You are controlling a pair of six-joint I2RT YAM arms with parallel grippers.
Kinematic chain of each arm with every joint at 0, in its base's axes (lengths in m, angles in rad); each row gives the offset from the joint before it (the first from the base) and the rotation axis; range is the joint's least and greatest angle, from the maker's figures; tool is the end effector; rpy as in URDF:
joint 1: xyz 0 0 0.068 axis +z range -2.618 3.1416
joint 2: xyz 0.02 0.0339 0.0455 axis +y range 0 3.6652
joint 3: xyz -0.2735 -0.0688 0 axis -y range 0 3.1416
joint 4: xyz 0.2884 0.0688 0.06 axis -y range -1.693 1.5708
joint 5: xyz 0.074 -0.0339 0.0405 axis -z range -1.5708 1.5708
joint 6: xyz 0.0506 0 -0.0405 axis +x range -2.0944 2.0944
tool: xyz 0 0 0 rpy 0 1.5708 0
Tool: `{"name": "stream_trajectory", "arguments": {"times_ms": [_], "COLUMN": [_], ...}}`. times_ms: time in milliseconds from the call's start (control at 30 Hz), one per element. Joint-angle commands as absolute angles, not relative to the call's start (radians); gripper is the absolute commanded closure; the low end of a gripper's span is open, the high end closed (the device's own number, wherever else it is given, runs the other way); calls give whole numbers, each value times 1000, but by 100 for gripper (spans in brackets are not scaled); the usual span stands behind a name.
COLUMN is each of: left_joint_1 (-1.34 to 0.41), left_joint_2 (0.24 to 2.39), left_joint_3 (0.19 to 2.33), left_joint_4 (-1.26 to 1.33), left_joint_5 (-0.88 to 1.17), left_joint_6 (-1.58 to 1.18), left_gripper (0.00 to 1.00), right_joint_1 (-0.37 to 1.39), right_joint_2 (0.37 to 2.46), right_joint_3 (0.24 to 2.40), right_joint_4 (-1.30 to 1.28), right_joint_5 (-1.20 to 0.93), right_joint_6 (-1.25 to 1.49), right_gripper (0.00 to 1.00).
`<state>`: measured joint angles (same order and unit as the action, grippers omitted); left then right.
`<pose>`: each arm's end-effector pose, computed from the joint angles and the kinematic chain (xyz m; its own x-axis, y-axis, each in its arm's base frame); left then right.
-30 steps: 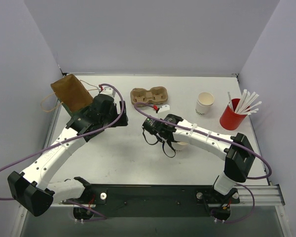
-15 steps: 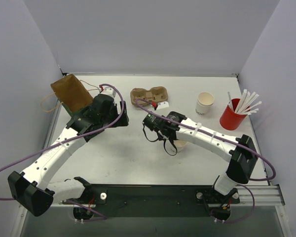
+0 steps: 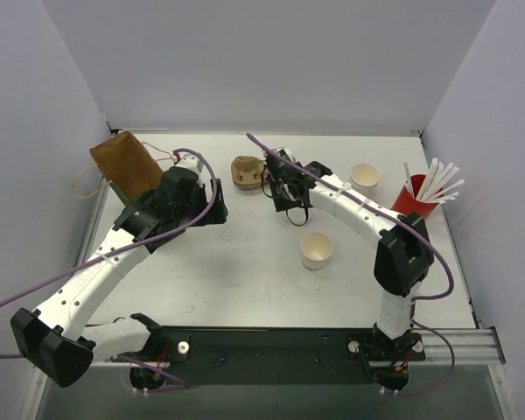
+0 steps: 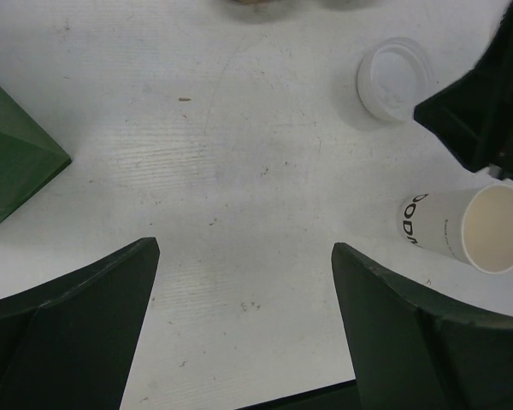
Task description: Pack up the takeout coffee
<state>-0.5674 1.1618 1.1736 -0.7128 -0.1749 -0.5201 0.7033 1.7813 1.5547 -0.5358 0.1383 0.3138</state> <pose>0.2523 -0.1503 0.3480 -0.6793 -0.1474 -0.7189 0.0916 0.9549 -0.2824 0.3564 0.2931 0.2889 -0.6753 -0.1718 -0.7173 -0.3744 0.9177 0.1327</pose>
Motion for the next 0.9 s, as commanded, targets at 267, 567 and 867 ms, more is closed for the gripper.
{"name": "stream_trajectory", "arguments": {"times_ms": [267,567,867], "left_joint_1": [-554,-546,-545], "left_joint_2": [1108,1101,1101], "left_joint_3": [1167,1163,1166], "left_joint_4": [-707,-706,-710], "left_joint_5": [-161,-158,-158], "left_joint_6": [-512,-509,-511], "left_gripper": [7,7,7], "right_joint_1": [686,681,667], "right_joint_2": [1999,2037,2077], "right_joint_3": [1675,1664,1660], "right_joint_4": [-537,-541,-543], "right_joint_5": [161,232,218], "right_joint_6": [199,172,170], "right_gripper": [85,85,85]}}
